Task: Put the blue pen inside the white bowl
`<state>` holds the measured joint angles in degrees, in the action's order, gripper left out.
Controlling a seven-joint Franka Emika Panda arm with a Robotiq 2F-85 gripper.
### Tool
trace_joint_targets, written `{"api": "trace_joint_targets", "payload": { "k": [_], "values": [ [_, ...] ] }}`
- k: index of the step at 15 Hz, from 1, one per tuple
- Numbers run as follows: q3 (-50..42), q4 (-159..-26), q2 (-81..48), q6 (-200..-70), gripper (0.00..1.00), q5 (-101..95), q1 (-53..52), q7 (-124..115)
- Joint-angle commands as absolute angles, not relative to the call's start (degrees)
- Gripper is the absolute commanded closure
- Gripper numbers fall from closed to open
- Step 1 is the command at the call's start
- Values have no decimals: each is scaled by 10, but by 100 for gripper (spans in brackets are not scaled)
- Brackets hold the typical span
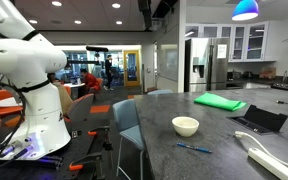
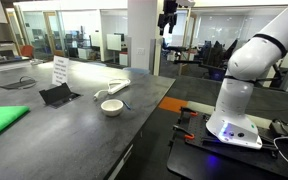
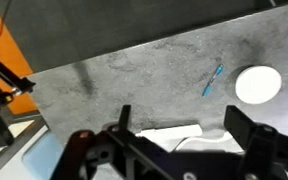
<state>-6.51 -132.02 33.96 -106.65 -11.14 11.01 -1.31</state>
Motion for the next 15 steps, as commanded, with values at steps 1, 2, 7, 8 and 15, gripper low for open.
{"api": "trace_joint_targets", "payload": {
  "k": [1,2,7,8,15],
  "values": [
    [-64,-1311,329,-1066,0,-116,106,-25],
    [-57,-1297,311,-1062,0,-110,104,-41],
    [-5,-1222,189,-1070,0,-84,83,-171],
    [5,-1203,152,-1080,0,-78,79,-209],
    [-17,-1119,-74,-1236,0,-18,60,-360]
  ]
}}
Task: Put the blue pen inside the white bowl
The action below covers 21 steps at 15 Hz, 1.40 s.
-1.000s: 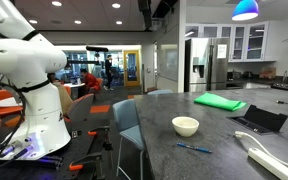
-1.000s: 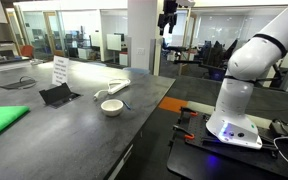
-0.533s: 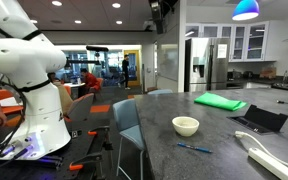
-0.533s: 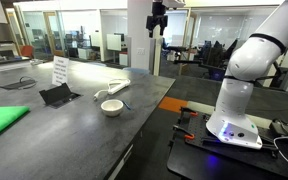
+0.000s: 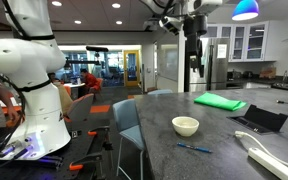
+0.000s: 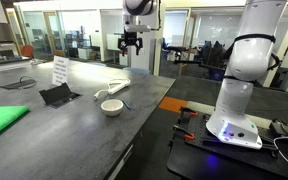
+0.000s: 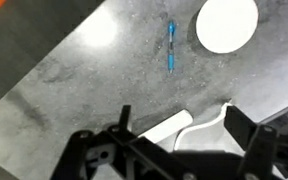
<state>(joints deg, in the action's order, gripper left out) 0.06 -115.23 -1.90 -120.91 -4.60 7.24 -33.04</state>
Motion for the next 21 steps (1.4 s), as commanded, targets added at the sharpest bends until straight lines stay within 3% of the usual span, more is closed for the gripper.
{"api": "trace_joint_targets", "payload": {
  "k": [1,5,21],
  "values": [
    [-21,-1116,-97,-1255,0,-7,57,-358],
    [-24,-1113,-172,-1320,0,41,52,-279],
    [-52,-1068,-333,-1305,0,38,38,-165]
  ]
}}
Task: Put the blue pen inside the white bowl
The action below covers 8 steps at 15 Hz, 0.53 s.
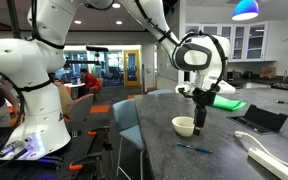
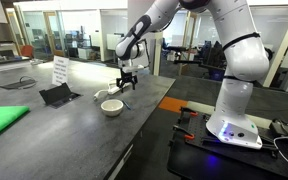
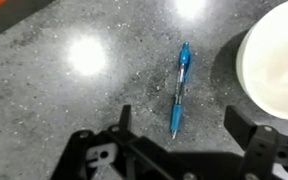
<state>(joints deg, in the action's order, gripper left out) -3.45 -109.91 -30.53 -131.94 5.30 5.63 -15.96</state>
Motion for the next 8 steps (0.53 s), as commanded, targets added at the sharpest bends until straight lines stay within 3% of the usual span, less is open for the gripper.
{"api": "trace_joint_targets", "payload": {
  "k": [1,8],
  "values": [
    [-54,-1060,-346,-1308,0,36,34,-169],
    [-54,-1008,-409,-1329,3,62,36,-172]
  ]
}}
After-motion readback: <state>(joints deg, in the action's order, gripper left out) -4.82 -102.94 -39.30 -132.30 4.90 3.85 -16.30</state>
